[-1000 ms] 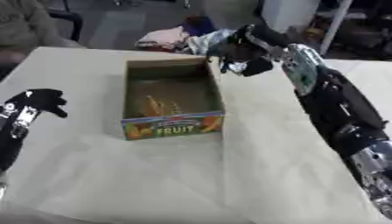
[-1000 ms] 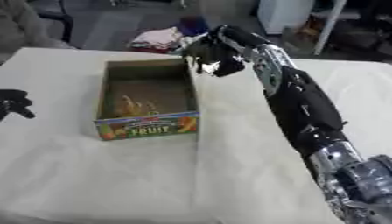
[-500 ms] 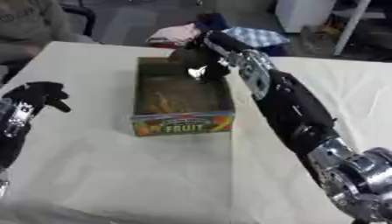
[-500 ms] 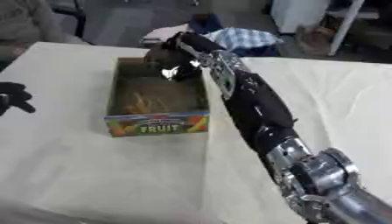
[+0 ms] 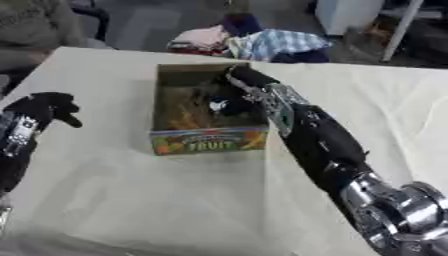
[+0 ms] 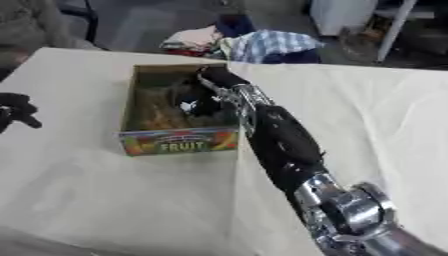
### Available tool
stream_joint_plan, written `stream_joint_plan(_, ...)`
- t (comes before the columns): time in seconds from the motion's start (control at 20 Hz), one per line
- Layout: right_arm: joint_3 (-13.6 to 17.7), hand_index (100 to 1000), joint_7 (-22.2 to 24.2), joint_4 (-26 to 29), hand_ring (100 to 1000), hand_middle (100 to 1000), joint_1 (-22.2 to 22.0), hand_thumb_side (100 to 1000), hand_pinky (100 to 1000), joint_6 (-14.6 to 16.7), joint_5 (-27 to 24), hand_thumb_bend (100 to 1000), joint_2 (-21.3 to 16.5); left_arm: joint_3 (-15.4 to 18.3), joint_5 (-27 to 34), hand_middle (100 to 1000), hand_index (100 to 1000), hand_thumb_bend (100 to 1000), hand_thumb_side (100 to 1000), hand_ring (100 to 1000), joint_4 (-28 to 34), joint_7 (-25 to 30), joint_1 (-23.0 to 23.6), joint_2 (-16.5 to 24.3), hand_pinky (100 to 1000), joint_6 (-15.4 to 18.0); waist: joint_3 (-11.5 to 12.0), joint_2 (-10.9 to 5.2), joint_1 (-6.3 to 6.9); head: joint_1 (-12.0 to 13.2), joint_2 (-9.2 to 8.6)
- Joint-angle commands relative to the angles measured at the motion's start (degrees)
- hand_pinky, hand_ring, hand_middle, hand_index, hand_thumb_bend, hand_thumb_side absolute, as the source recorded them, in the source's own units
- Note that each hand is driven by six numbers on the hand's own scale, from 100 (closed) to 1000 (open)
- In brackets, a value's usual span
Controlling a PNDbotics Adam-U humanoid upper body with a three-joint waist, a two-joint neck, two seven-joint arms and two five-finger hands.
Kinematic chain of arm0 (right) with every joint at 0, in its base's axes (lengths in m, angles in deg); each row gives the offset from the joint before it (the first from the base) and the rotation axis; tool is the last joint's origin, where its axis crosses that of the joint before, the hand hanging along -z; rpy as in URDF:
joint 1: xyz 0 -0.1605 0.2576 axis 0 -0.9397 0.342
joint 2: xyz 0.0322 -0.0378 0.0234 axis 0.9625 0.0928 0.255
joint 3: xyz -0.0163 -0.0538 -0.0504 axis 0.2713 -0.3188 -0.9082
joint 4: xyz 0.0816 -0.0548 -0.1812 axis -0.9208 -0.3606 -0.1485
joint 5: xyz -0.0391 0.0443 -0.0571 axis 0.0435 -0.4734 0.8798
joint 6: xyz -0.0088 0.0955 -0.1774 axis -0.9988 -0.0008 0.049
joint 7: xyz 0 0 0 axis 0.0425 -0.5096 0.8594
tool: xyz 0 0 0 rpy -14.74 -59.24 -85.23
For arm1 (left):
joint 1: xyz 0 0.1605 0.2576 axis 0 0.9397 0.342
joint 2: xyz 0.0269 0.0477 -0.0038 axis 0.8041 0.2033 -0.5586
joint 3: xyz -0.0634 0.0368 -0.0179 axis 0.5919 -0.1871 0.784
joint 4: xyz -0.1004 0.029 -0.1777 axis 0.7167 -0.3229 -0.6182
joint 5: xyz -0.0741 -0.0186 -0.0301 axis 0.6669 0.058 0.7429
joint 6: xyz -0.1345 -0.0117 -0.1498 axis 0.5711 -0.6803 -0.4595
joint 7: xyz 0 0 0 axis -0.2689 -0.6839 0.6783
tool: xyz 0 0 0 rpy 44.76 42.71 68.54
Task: Pick up objects on the table and place them in the box.
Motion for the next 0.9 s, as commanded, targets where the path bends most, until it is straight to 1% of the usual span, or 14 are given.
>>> stream_joint_plan(0.05, 0.3, 916, 2.1, 1.0, 753, 782, 1.3, 892, 729, 0.3, -0.3, 100, -1.3, 0.3, 0.1, 596, 745, 220, 834, 562, 1.1, 0.3, -0.7, 0.6, 885, 0.1, -0.2, -0.65, 0.43, 0.2, -0.14)
stream_joint_plan(0.2, 0.0, 944, 4.3, 2.6, 862, 888, 1.7, 900, 791, 1.4, -2.1, 100, -2.4, 0.4, 0.0, 597, 747, 218, 837, 563, 1.1, 0.4, -0.5, 0.8, 884, 0.1, -0.7, -0.68, 0.35, 0.4, -0.23)
stream_joint_plan(0.25, -0.3, 951, 5.0, 3.2, 884, 906, 1.8, 888, 806, 1.9, -2.9, 100, -2.8, 0.5, -0.1, 597, 748, 216, 838, 563, 1.0, 0.4, -0.5, 0.8, 884, 0.1, -0.9, -0.68, 0.31, 0.5, -0.26)
stream_joint_plan(0.35, -0.8, 953, 6.2, 4.9, 888, 910, 2.1, 859, 806, 3.0, -4.3, 100, -3.8, 0.6, -0.2, 597, 748, 216, 840, 563, 1.0, 0.3, -0.3, 0.9, 885, 0.1, -1.2, -0.68, 0.2, 0.7, -0.3)
stream_joint_plan(0.45, -1.4, 948, 6.8, 7.0, 869, 897, 2.2, 778, 797, 4.5, -6.3, 100, -5.2, 0.8, -0.3, 597, 748, 216, 840, 563, 0.9, 0.2, -0.2, 1.0, 886, 0.1, -1.5, -0.7, 0.11, 0.9, -0.32)
stream_joint_plan(0.5, -1.7, 948, 6.8, 8.3, 866, 894, 2.1, 768, 795, 5.3, -7.6, 100, -6.0, 0.9, -0.4, 597, 748, 216, 840, 563, 0.9, 0.1, -0.1, 1.1, 886, 0.1, -1.7, -0.72, 0.07, 1.1, -0.31)
stream_joint_plan(0.55, -2.2, 943, 6.7, 9.4, 844, 879, 2.1, 668, 777, 5.6, -8.1, 100, -6.8, 0.9, -0.4, 597, 748, 217, 838, 563, 0.8, 0.0, -0.1, 1.1, 885, 0.2, -1.8, -0.75, 0.03, 1.3, -0.29)
stream_joint_plan(0.6, -2.4, 944, 5.8, 11.0, 843, 879, 2.0, 653, 776, 6.1, -9.0, 100, -7.8, 1.1, -0.5, 597, 748, 217, 838, 563, 0.8, -0.1, 0.1, 1.3, 885, 0.2, -2.1, -0.77, -0.04, 1.5, -0.28)
stream_joint_plan(0.7, -2.9, 942, 4.7, 13.3, 835, 873, 1.3, 628, 765, 7.4, -12.8, 100, -9.7, 1.5, -0.6, 597, 747, 216, 840, 563, 0.7, -0.5, 0.3, 1.5, 886, 0.2, -2.6, -0.79, -0.23, 1.9, -0.32)
stream_joint_plan(0.75, -3.2, 942, 4.5, 13.9, 835, 872, 1.1, 631, 765, 7.6, -14.8, 100, -10.5, 1.7, -0.7, 597, 747, 216, 840, 563, 0.7, -0.7, 0.5, 1.5, 886, 0.2, -2.9, -0.79, -0.31, 2.0, -0.34)
stream_joint_plan(0.8, -3.4, 936, 4.4, 14.3, 817, 852, 0.9, 609, 747, 7.7, -16.3, 100, -11.0, 1.8, -0.8, 597, 747, 216, 842, 563, 0.6, -0.9, 0.6, 1.6, 887, 0.1, -3.1, -0.84, -0.44, 2.0, -0.35)
stream_joint_plan(0.9, -3.9, 932, 4.3, 14.3, 805, 840, 0.6, 621, 738, 7.5, -18.2, 100, -11.4, 1.9, -0.9, 597, 748, 215, 843, 563, 0.4, -1.1, 0.7, 1.5, 887, 0.1, -3.4, -0.9, -0.56, 2.0, -0.48)
